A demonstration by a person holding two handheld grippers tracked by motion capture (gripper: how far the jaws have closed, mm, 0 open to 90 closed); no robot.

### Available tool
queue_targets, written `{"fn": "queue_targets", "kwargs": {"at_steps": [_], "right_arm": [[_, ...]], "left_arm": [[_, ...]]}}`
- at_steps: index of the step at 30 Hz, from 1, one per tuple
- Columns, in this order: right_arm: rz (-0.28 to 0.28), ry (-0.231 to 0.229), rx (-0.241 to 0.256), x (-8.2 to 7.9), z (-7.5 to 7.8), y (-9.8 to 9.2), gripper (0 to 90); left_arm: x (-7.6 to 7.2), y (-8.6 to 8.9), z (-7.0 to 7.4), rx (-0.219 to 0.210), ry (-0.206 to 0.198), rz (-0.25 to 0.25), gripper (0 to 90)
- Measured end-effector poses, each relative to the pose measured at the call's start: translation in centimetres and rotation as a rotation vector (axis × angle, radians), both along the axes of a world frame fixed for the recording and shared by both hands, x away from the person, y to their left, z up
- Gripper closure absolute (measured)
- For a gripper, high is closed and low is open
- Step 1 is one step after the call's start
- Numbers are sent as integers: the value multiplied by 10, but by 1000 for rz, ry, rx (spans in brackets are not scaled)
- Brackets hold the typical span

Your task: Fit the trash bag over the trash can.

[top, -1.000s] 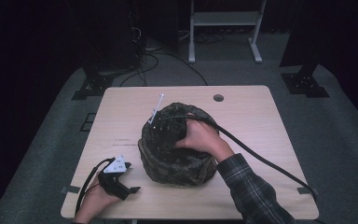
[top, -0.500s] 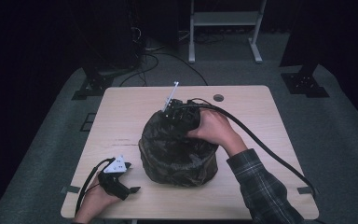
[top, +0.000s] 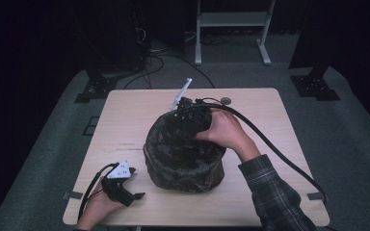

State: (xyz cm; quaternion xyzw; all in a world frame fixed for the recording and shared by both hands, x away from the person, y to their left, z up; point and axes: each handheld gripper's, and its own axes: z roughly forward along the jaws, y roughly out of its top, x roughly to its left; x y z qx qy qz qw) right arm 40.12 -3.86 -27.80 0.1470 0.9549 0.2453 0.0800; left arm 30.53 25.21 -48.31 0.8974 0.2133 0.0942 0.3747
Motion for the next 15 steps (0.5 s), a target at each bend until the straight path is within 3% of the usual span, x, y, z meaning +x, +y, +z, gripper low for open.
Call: {"fn": "queue_targets", "kwargs": {"at_steps": [5,7,15], "right_arm": [[0,7,120,-3,10,-25,100],[-8,-1,132,-3,10,-36,99],[-44,-15,254,-14,11,-86,99]], "left_arm": [[0,0,0,0,0,3,0],[0,0,0,0,0,3,0],[0,0,0,1,0,3,0]]}}
